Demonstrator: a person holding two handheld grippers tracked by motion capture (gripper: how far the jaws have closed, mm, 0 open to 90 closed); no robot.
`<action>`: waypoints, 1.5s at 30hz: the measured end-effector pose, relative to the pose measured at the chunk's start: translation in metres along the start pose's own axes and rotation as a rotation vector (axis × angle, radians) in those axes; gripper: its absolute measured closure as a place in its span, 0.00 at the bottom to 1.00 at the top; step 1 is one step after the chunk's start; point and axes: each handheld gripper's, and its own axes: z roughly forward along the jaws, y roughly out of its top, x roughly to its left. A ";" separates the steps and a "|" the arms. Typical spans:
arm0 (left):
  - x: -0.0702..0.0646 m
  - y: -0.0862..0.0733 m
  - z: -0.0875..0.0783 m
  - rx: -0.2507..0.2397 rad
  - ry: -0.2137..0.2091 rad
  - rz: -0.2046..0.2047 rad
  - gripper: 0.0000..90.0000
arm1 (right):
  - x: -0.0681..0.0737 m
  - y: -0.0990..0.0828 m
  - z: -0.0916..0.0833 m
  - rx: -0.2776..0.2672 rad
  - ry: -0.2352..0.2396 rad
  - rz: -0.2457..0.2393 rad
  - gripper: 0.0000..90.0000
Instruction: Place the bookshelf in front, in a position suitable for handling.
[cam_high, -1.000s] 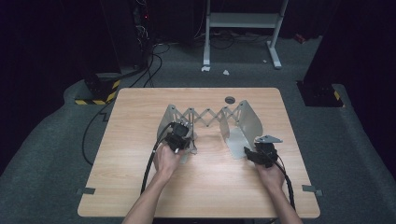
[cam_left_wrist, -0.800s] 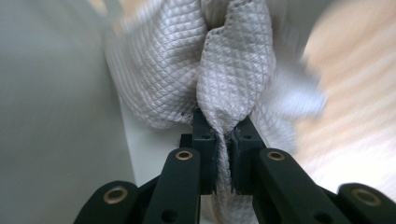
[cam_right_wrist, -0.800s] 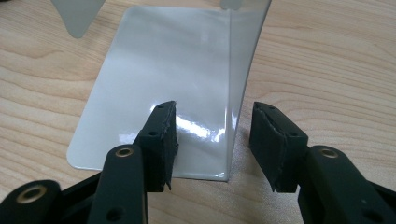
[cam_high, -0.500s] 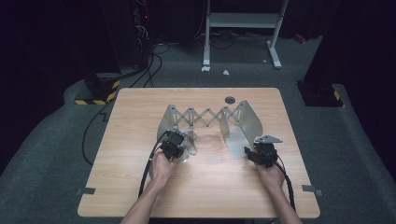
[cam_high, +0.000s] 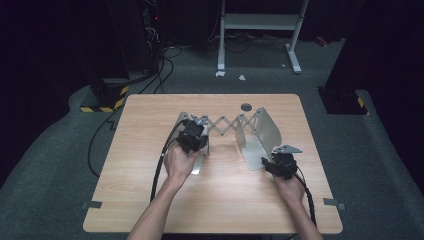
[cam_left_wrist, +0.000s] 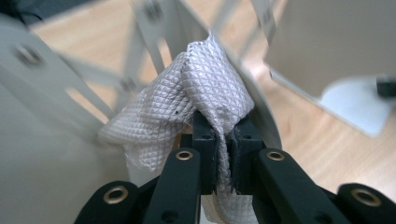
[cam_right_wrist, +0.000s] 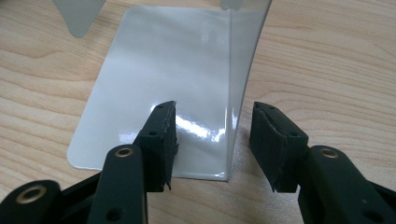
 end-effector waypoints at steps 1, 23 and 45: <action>-0.003 -0.010 0.005 0.026 -0.009 0.007 0.92 | 0.000 0.000 0.000 0.000 0.000 0.000 0.57; 0.014 -0.029 0.083 0.236 0.187 -0.016 0.92 | 0.000 0.000 0.000 0.001 0.002 0.000 0.57; 0.012 -0.033 0.081 0.250 0.222 0.020 0.91 | 0.000 0.000 0.000 -0.001 0.004 -0.002 0.60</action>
